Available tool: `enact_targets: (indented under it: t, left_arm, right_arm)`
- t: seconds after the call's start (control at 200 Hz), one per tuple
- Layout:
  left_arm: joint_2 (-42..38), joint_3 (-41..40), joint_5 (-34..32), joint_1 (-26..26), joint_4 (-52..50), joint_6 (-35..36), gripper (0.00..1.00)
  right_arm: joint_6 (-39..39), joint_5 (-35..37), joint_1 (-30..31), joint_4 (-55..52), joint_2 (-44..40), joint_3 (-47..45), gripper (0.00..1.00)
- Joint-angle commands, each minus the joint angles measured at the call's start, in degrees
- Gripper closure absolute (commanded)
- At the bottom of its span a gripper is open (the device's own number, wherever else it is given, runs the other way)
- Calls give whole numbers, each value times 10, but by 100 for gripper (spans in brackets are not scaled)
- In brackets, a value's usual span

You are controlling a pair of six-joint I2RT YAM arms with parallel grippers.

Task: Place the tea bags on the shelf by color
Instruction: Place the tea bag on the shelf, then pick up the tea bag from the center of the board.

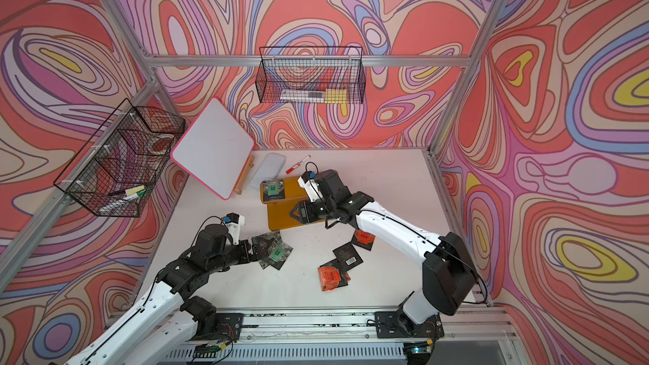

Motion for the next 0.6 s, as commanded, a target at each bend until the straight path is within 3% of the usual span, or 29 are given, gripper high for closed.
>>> enact_targets:
  t: [0.0,0.596]
  left_arm:
    - [16,-18,42,4,55,-6,7]
    - [105,-94,76,4,193,-41,10]
  right_arm:
    - [58,0,21,33,-20,-49,48]
    - [187,30,77,196,54,-160,48]
